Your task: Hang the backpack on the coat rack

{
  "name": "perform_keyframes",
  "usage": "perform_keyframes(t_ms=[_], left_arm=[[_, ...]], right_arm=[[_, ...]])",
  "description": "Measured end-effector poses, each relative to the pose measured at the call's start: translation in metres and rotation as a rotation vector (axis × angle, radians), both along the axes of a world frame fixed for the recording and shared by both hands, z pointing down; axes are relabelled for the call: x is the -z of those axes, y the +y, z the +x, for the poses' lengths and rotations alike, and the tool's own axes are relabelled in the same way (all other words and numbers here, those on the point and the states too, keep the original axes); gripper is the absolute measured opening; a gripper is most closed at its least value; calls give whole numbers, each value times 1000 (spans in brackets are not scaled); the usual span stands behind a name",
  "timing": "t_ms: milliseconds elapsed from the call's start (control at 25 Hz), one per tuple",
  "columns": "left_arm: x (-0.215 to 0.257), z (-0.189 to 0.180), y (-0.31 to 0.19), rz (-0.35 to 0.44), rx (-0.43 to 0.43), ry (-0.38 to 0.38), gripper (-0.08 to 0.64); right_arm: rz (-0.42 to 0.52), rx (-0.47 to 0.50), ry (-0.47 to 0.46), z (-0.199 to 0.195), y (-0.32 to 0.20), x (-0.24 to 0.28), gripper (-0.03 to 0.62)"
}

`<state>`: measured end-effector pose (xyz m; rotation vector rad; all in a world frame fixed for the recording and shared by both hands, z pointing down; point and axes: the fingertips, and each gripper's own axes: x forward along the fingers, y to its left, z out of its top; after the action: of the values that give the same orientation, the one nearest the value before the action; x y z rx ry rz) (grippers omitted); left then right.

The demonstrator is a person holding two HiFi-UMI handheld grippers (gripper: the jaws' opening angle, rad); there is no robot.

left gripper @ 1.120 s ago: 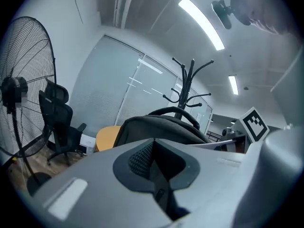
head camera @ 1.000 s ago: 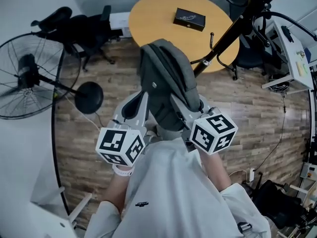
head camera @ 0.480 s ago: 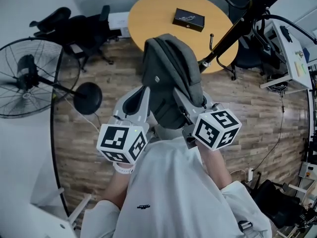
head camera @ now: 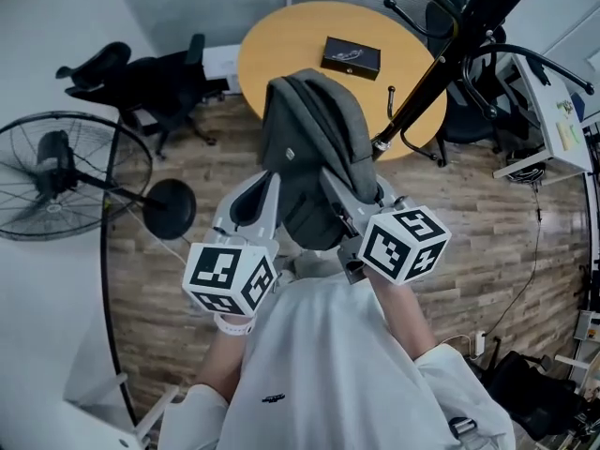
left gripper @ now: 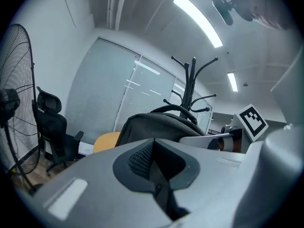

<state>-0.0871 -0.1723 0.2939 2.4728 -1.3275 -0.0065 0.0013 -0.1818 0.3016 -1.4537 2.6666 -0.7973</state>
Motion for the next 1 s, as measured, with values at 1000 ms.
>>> perform_keyframes(t_ms=[1000], left_arm=[[23,30,-85,51,-31,-7,18]], right_arm=[[117,-74,-72,32,-109,59,100]])
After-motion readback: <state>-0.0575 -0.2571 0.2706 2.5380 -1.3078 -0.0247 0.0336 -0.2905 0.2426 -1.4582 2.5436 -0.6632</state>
